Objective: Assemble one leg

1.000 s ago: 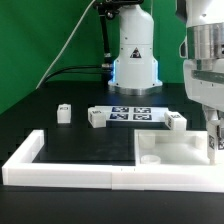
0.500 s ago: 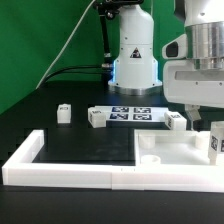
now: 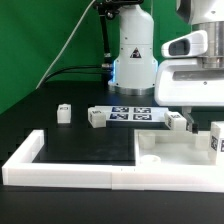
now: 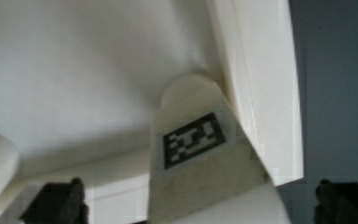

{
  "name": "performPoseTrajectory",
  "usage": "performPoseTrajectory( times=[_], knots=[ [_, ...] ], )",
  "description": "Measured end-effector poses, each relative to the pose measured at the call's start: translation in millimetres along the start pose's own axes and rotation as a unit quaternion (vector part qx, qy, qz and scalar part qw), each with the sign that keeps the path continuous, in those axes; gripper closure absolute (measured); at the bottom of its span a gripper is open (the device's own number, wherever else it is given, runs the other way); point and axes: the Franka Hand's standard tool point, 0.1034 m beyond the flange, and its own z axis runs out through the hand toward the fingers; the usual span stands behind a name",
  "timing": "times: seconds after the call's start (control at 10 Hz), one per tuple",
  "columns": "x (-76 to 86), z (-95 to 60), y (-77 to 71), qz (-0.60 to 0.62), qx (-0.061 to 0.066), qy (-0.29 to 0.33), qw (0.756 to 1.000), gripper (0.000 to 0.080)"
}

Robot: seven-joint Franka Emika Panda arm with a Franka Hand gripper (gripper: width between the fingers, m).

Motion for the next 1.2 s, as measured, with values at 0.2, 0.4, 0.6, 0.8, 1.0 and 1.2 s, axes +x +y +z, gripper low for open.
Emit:
performPoseTrajectory(
  times=[0.2,0.4,0.6,0.8,1.0,1.2],
  knots=[
    [-0.3,-0.4,-1.0,-0.088,-0.004,-0.006,0.996,0.0150],
    [0.5,-0.2,1.6,-0.149,-0.006,-0.006,0.989,0.0273],
    [0.3,-0.1,1.8,-0.145,-0.006,-0.006,0.989,0.0407],
    [0.3,0.0,1.9,-0.121,-0.006,-0.006,0.993,0.0508],
    [0.3,0.0,2.0,-0.104,-0.005,-0.006,0.995,0.0508],
    [-0.3,0.6,3.4,0.060,0.000,-0.006,0.998,0.0508]
  ],
)
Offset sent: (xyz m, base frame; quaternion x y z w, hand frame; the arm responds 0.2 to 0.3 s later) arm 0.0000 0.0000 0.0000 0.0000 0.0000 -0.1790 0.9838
